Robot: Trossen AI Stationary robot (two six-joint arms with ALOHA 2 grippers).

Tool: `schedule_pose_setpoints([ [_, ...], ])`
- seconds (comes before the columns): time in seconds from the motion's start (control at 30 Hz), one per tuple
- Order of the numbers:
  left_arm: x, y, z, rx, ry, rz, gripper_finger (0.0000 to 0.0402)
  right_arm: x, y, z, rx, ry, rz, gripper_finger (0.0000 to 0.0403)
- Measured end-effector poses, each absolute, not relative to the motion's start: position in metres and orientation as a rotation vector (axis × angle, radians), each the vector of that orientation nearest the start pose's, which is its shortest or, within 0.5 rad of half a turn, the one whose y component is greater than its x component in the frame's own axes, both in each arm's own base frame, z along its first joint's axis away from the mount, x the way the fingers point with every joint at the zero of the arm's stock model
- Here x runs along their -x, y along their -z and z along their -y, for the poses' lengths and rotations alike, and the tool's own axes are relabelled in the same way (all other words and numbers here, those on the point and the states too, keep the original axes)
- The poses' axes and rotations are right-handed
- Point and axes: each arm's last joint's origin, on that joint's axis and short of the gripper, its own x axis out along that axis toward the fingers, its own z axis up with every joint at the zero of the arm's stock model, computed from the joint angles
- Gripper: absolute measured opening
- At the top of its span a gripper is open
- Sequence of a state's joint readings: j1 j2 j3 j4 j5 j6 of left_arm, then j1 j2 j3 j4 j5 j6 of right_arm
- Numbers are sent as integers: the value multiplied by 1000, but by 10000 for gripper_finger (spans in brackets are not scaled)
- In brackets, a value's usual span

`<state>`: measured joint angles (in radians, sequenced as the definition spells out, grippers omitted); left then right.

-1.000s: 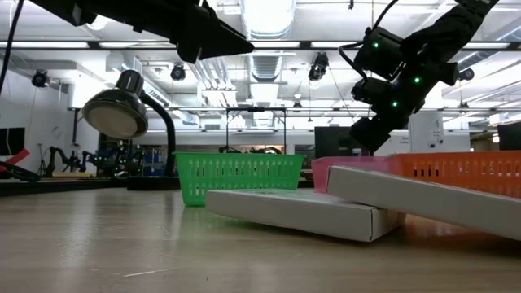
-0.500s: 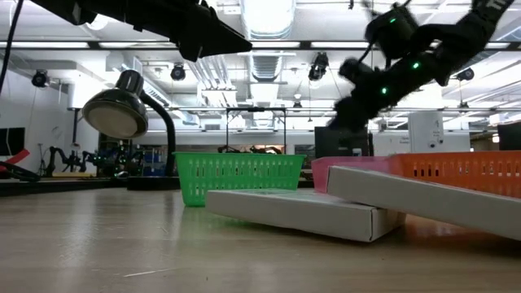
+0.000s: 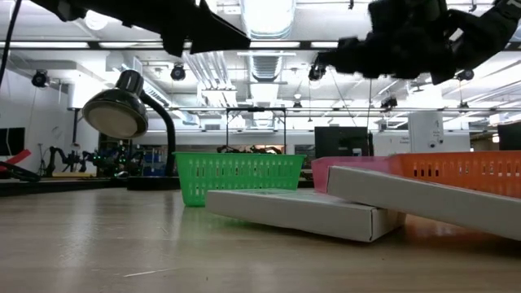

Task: Pick and place items into bin
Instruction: Put the right card reader box into the green bin

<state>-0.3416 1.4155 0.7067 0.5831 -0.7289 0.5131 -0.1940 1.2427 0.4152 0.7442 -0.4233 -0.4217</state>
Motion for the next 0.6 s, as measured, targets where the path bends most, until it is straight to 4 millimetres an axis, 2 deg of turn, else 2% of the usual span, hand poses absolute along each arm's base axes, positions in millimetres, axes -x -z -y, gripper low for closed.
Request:
schedule_pose_setpoints([
  [0.3, -269, -236, 116, -558, -219, -197, 182, -240, -211, -17, 477, -468, 65, 112],
  [0.47, -257, -236, 140, -523, -133, -171, 182, -238, -212, -36, 441, -546, 73, 111],
  [0.6, -246, -236, 159, -432, -70, -147, 182, -237, -212, -47, 410, -592, 79, 111],
])
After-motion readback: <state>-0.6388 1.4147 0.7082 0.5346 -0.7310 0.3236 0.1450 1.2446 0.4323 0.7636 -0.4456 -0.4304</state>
